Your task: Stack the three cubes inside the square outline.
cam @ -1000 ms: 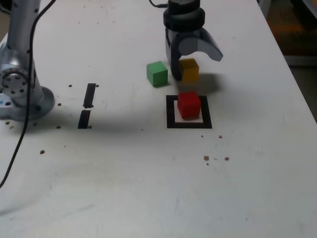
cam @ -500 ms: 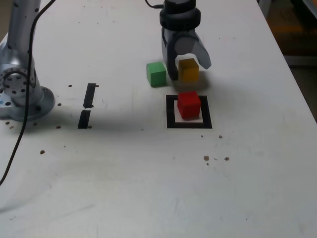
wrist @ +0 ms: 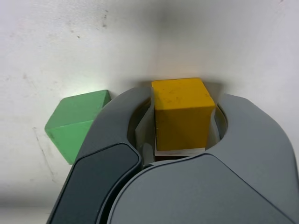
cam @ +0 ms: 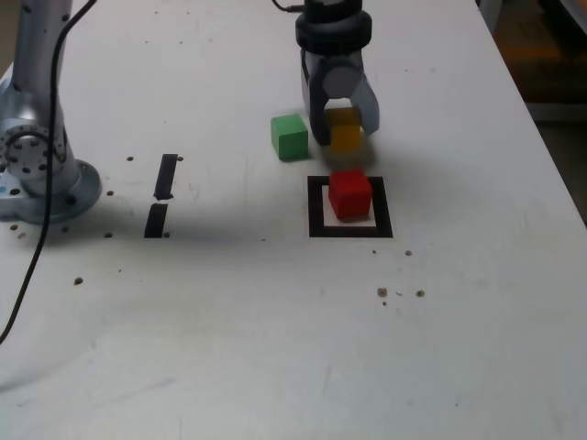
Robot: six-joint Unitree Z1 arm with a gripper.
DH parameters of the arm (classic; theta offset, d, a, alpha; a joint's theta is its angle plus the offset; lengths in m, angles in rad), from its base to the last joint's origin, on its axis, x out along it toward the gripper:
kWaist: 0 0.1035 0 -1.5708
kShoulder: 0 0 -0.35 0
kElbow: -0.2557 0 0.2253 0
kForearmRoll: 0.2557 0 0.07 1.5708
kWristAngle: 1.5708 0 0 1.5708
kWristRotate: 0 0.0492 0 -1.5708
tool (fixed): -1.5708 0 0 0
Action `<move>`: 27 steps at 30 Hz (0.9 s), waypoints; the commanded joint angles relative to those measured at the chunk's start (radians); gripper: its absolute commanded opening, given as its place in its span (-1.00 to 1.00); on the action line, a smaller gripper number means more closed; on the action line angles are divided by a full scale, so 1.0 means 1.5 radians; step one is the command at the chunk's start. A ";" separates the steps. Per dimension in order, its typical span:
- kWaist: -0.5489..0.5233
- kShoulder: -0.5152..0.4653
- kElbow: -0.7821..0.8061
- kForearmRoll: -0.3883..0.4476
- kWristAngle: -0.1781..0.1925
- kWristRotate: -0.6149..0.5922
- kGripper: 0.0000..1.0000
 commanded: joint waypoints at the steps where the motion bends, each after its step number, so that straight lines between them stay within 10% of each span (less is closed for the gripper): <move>1: -0.008 -0.018 -0.002 0.003 0.004 -0.001 -0.93; 27: -0.182 -0.131 -0.076 0.188 0.036 -0.137 -0.94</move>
